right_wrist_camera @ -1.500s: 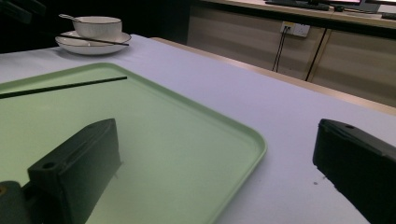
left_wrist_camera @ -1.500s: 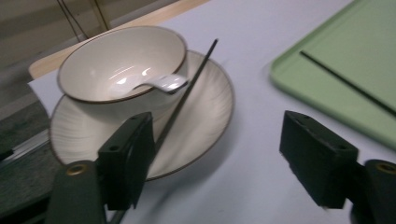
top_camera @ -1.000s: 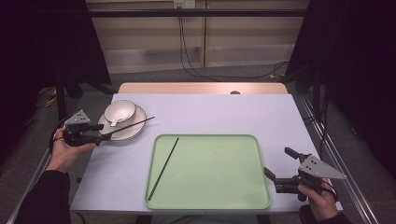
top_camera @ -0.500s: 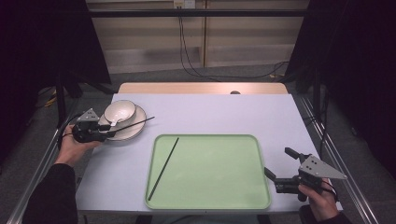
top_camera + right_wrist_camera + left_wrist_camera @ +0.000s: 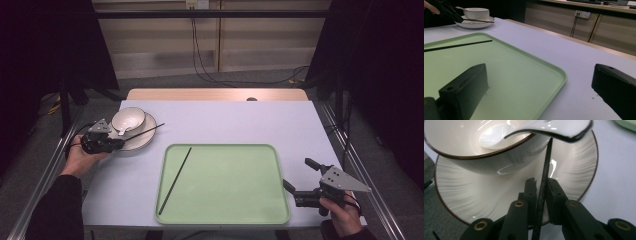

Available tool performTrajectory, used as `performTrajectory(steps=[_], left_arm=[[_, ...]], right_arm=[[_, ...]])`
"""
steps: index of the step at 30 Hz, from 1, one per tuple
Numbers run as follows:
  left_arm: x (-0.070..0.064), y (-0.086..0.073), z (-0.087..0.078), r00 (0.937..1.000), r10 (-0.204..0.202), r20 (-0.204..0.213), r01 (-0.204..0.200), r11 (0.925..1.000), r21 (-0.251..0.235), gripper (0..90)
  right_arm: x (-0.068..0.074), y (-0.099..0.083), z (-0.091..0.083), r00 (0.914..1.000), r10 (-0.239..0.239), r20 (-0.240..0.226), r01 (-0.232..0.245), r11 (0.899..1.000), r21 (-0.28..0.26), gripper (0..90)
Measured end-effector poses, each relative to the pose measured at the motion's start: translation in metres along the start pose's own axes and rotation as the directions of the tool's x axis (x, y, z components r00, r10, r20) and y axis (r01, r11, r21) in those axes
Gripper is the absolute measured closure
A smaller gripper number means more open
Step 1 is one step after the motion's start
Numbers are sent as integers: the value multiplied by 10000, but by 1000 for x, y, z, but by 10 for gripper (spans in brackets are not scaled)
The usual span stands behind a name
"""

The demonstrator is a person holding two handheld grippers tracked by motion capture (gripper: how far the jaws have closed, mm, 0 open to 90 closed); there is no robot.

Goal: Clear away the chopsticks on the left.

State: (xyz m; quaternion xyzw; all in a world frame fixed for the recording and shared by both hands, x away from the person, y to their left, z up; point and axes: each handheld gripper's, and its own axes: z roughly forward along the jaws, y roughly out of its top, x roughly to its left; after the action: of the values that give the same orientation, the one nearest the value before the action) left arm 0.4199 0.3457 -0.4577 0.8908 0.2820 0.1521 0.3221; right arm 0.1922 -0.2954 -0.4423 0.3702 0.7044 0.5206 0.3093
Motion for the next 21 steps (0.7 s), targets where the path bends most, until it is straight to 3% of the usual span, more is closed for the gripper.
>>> performTrajectory(steps=[6,15,21], left_arm=[[-2,2,-1,9999,-4,162,1,9999,130,828],[-5,3,-2,9973,-548,488,559,9982,-224,850],[-4,2,-10,9949,-732,696,748,9970,-207,853]], right_arm=[[0,0,0,10000,34,-10,-34,10000,70,0],[0,0,0,10000,36,-55,-36,10000,49,0],[1,0,0,10000,39,-49,-39,10000,44,0]])
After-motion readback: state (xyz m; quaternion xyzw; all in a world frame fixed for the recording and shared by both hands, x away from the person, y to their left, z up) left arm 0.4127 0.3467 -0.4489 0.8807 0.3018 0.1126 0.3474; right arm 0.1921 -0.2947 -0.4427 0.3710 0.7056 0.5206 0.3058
